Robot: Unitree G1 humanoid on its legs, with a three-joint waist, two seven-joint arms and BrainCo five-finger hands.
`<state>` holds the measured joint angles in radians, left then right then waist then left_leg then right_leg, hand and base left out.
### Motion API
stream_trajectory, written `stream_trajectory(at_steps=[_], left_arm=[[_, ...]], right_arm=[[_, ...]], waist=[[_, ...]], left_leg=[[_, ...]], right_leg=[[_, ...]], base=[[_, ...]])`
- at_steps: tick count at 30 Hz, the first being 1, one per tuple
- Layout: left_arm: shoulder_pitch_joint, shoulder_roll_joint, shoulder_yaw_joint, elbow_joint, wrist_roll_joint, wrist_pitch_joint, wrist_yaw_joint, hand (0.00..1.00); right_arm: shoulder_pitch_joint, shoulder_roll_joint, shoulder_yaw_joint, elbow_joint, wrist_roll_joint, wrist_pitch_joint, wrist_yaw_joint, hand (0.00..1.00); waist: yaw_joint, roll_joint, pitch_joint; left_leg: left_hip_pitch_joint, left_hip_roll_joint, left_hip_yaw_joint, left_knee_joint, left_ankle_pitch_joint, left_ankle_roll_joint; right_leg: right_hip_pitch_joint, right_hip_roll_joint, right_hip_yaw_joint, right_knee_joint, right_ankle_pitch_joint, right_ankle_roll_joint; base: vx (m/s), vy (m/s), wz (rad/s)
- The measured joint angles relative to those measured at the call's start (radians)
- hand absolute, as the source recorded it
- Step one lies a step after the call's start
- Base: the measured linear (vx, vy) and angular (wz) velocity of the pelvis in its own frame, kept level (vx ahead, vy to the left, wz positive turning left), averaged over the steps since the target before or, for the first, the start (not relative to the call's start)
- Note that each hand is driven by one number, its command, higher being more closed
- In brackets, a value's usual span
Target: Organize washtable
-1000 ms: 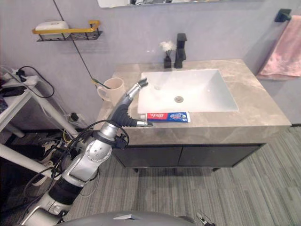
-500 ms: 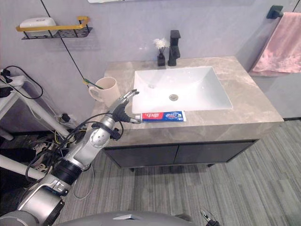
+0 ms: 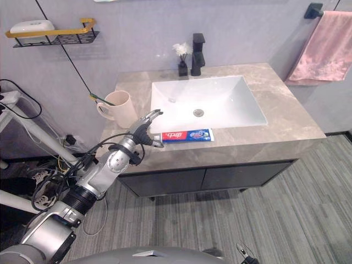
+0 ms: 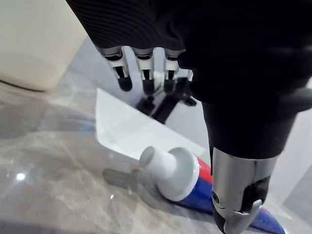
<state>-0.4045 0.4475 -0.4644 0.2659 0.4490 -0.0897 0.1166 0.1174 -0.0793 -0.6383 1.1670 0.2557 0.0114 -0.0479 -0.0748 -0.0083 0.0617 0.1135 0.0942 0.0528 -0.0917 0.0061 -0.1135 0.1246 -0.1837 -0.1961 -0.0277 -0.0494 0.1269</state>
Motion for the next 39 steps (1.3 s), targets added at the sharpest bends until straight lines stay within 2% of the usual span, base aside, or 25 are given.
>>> stream_trajectory(at_steps=[14, 21, 31, 38, 39], left_arm=[[-0.004, -0.009, -0.068, 0.007, -0.001, -0.003, -0.020, 0.00], [-0.005, -0.013, -0.086, 0.007, -0.001, -0.002, -0.021, 0.00], [-0.048, -0.020, -0.131, 0.009, -0.002, -0.002, -0.027, 0.00], [-0.056, -0.051, -0.135, 0.018, -0.001, -0.002, -0.029, 0.00], [-0.058, -0.053, -0.137, 0.019, -0.001, -0.002, -0.030, 1.00]], right_arm=[[-0.004, 0.000, 0.000, 0.000, 0.000, 0.000, -0.002, 0.00], [-0.004, 0.001, 0.002, 0.000, 0.000, -0.001, -0.008, 0.00], [0.013, 0.017, 0.009, -0.035, 0.000, -0.005, -0.014, 0.00], [0.020, 0.020, 0.047, -0.039, 0.000, -0.007, -0.018, 0.00], [0.022, 0.021, 0.047, -0.039, 0.000, -0.007, -0.018, 0.00]], waist=[[-0.004, 0.000, 0.000], [-0.024, -0.003, 0.002], [-0.027, -0.009, 0.006], [-0.029, -0.009, 0.006], [-0.030, -0.009, 0.006]], left_leg=[[0.000, 0.000, 0.001, 0.000, -0.003, -0.001], [0.000, 0.000, 0.007, 0.000, -0.005, -0.002], [0.003, 0.000, 0.023, 0.000, -0.009, -0.002], [0.004, 0.000, 0.024, 0.000, -0.009, -0.002], [0.004, 0.000, 0.024, 0.000, -0.009, -0.002]], right_leg=[[0.003, 0.000, 0.000, -0.009, 0.000, 0.001], [0.002, 0.000, 0.003, -0.011, 0.001, 0.001], [0.002, 0.001, 0.019, -0.020, 0.010, 0.000], [0.001, 0.001, 0.019, -0.021, 0.010, 0.000], [0.001, 0.001, 0.019, -0.022, 0.010, 0.000]], base=[[0.00, 0.000, 0.00], [0.00, 0.001, -0.01], [0.01, 0.003, -0.05], [0.00, 0.000, 0.00], [0.00, 0.000, 0.00]])
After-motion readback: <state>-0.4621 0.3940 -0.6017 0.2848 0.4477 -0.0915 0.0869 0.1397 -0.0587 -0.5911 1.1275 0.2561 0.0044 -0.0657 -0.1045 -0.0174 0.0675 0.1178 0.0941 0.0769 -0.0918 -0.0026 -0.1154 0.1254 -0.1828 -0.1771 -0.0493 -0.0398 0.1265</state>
